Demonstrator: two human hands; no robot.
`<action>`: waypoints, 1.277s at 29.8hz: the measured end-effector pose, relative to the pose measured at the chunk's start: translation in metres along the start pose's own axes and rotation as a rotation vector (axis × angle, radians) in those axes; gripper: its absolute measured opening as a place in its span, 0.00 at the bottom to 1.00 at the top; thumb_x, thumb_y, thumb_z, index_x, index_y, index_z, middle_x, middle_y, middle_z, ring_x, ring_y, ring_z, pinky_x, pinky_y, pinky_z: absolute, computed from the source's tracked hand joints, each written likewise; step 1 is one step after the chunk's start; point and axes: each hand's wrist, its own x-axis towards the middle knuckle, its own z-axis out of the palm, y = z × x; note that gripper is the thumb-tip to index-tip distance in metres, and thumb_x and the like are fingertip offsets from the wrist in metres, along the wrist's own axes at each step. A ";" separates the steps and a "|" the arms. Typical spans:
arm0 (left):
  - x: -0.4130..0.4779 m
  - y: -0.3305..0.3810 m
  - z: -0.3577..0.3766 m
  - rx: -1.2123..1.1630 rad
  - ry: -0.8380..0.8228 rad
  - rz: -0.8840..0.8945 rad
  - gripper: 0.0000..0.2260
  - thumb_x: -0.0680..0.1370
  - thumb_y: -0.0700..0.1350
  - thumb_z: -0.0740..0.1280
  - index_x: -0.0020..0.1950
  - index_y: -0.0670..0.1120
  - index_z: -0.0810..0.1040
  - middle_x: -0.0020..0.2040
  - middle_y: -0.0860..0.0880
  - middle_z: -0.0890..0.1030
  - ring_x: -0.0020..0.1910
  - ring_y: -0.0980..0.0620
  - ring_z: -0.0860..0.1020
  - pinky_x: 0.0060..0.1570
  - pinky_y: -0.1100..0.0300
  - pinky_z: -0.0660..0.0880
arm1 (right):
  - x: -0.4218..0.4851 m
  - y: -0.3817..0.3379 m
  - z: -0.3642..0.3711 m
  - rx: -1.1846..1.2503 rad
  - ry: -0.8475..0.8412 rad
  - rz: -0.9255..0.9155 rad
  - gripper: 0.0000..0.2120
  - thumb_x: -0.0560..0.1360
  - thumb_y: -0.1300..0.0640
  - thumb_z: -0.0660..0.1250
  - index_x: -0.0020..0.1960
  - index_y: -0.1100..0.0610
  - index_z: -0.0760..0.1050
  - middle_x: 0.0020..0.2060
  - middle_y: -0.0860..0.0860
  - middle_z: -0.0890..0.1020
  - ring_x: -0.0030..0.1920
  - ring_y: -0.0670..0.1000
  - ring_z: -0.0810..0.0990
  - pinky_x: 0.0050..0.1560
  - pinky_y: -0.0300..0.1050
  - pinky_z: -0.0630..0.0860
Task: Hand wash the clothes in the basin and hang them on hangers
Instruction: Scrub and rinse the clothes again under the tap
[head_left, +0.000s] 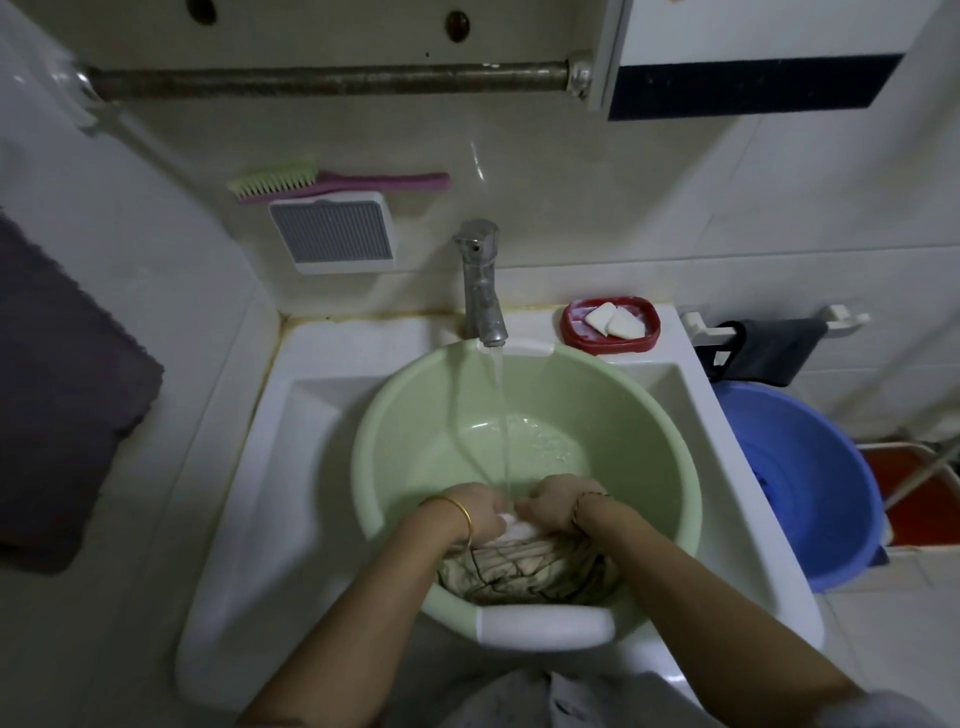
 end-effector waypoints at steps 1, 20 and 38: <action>-0.001 0.000 0.000 -0.012 0.008 -0.003 0.16 0.79 0.47 0.60 0.64 0.44 0.76 0.63 0.42 0.77 0.61 0.45 0.75 0.59 0.58 0.71 | -0.001 -0.001 -0.001 0.003 -0.003 0.005 0.24 0.76 0.40 0.54 0.62 0.53 0.76 0.64 0.55 0.76 0.63 0.55 0.73 0.62 0.47 0.66; 0.003 -0.003 0.015 0.203 0.035 -0.156 0.23 0.81 0.55 0.54 0.73 0.45 0.61 0.72 0.40 0.63 0.70 0.42 0.62 0.67 0.53 0.59 | -0.006 -0.001 0.015 -0.108 0.150 -0.051 0.22 0.81 0.45 0.47 0.67 0.55 0.67 0.65 0.57 0.69 0.65 0.59 0.67 0.62 0.55 0.66; 0.007 -0.013 0.021 0.168 0.102 -0.180 0.28 0.79 0.61 0.54 0.72 0.43 0.61 0.73 0.39 0.61 0.72 0.42 0.59 0.71 0.52 0.57 | -0.005 -0.008 0.004 -0.038 -0.059 -0.041 0.23 0.78 0.38 0.51 0.63 0.48 0.75 0.66 0.52 0.74 0.67 0.55 0.68 0.69 0.58 0.57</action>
